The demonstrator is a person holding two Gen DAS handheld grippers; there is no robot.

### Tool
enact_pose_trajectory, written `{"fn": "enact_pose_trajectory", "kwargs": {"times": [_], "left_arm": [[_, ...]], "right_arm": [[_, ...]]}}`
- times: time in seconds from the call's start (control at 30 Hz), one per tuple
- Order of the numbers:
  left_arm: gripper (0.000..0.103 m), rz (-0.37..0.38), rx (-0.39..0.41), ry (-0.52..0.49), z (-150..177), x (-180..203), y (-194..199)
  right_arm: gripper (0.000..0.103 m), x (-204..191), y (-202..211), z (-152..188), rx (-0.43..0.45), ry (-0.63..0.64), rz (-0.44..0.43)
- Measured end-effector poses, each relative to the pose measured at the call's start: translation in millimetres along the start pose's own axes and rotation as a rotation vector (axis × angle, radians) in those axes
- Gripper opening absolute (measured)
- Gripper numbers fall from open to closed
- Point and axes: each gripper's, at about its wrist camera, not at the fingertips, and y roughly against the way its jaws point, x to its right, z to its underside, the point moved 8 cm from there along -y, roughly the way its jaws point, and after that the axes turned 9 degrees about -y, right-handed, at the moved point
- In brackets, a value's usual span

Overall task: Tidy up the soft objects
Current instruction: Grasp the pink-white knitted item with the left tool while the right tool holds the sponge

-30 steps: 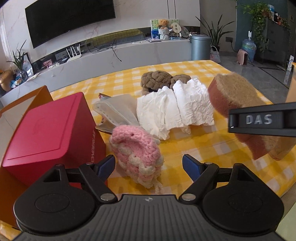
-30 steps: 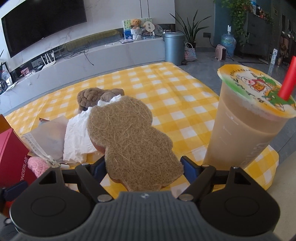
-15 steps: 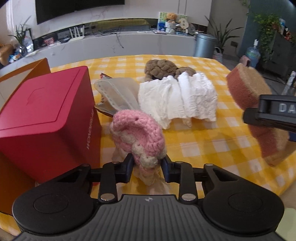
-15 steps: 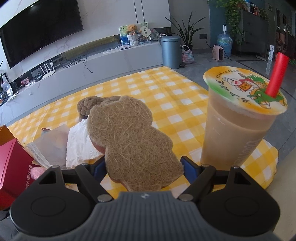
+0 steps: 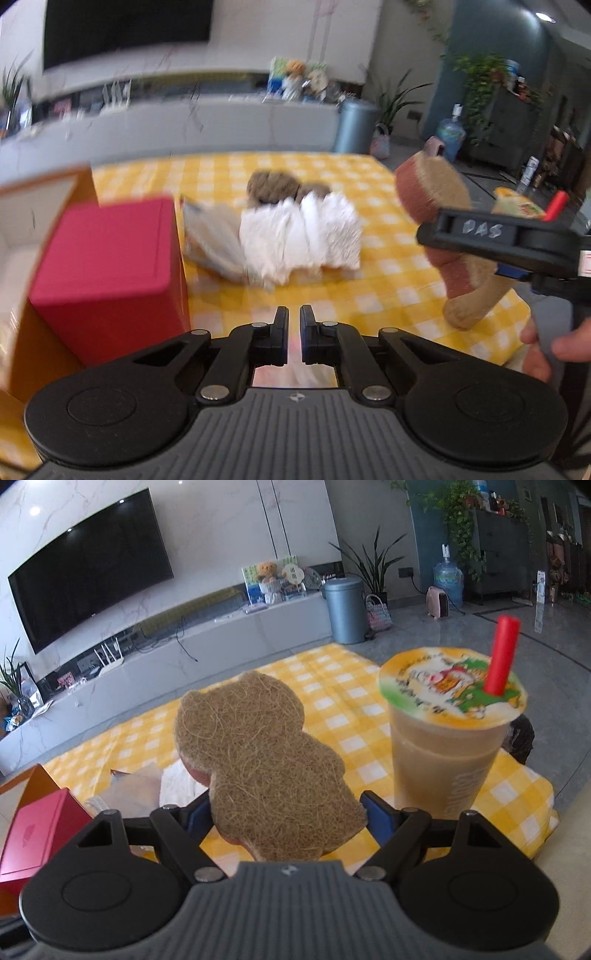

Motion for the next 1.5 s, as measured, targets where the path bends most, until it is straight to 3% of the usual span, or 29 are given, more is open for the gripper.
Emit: {"fn": "enact_pose_trajectory", "kwargs": {"times": [0.1, 0.27, 0.33, 0.4, 0.47, 0.5, 0.6, 0.73, 0.77, 0.87, 1.07, 1.2, 1.47, 1.5], "left_arm": [[0.005, 0.022, 0.034, -0.036, -10, 5, 10], [0.007, 0.063, -0.047, -0.018, 3, 4, -2], [0.017, 0.070, -0.063, -0.032, 11, 3, -5], [0.050, 0.083, -0.063, -0.059, 16, 5, -10], [0.072, 0.116, -0.053, -0.094, 20, 13, -15], [0.078, 0.133, -0.037, -0.105, 22, 17, -19], [0.087, 0.128, -0.058, -0.116, 32, 26, -36], [0.088, 0.143, -0.186, -0.134, 55, 34, -59], [0.092, 0.146, -0.204, -0.144, 60, 36, -63], [0.097, 0.133, -0.212, -0.173, 65, 38, -71], [0.095, 0.130, -0.279, -0.131, 73, 29, -91], [0.072, 0.134, -0.255, -0.118, 72, 26, -86], [0.043, 0.129, -0.225, -0.034, 56, 16, -66], [0.043, 0.131, -0.220, -0.024, 53, 14, -63]], "right_arm": [[0.081, -5, 12, -5, 0.035, 0.018, -0.021], [0.081, -11, 19, -6, 0.044, 0.013, -0.074], [0.081, -11, 18, -4, 0.035, 0.023, -0.070], [0.081, -11, 16, -4, 0.029, 0.030, -0.059], [0.081, -10, 13, -5, 0.022, 0.023, -0.050], [0.081, -10, 12, -6, 0.018, 0.021, -0.049], [0.081, -12, 10, -3, 0.010, 0.030, -0.047], [0.081, -12, 8, -5, 0.006, 0.044, -0.037], [0.081, -12, 7, -5, 0.006, 0.044, -0.035], [0.081, -13, 5, -5, 0.002, 0.045, -0.031], [0.081, -15, 3, -3, -0.007, 0.054, -0.033], [0.081, -13, 4, -4, 0.000, 0.046, -0.040], [0.081, -5, 11, -5, 0.021, 0.003, -0.070], [0.081, -4, 13, -6, 0.025, -0.008, -0.080]]}}
